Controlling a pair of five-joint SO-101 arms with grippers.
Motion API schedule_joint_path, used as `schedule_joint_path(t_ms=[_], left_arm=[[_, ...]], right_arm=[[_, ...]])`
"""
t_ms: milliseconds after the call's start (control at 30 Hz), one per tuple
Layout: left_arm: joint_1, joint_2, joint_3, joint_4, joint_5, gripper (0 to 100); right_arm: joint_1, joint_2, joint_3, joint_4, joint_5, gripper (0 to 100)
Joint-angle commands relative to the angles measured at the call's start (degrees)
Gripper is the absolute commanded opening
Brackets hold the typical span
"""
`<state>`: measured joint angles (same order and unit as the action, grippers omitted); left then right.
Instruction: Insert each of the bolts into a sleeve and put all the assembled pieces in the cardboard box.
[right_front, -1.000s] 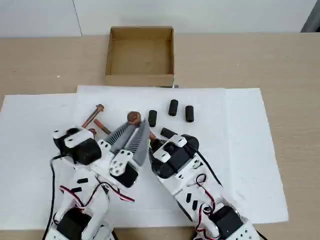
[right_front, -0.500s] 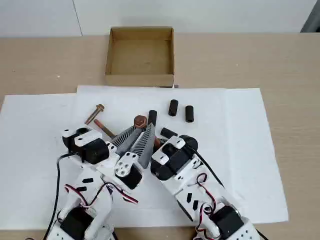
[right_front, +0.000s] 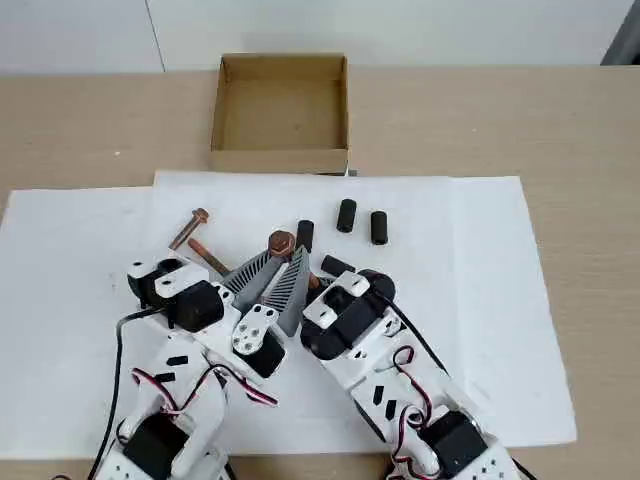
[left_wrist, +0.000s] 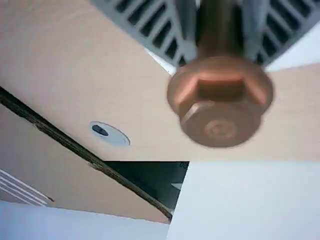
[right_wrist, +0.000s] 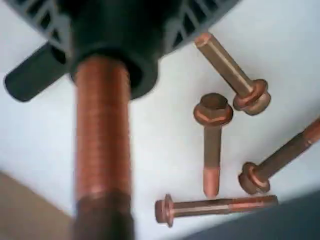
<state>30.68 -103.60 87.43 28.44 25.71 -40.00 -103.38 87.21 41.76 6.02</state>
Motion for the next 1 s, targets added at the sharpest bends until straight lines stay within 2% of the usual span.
schedule_joint_path(t_ms=[0, 333, 467, 767, 967], left_arm=[[0.26, -0.35, 1.01, -0.79, -0.53, 1], [-1.41, -0.44, 1.71, -0.62, -0.26, 1], [0.35, -0.26, 1.71, -0.35, -0.18, 1], [6.77, -0.26, 1.71, 12.92, -0.53, 1], [6.68, -0.35, 1.71, 15.65, -3.34, 1]], right_arm=[[-0.31, -0.57, -5.36, -1.1, 0.53, 0.2], [-0.31, -0.57, -5.63, -1.19, 0.53, 0.2], [-0.31, -0.57, -5.54, -1.27, 0.53, 0.2], [-0.31, -0.57, -5.54, -1.27, 0.62, 0.2], [-0.31, -0.57, -5.27, -1.27, 0.62, 0.2]])
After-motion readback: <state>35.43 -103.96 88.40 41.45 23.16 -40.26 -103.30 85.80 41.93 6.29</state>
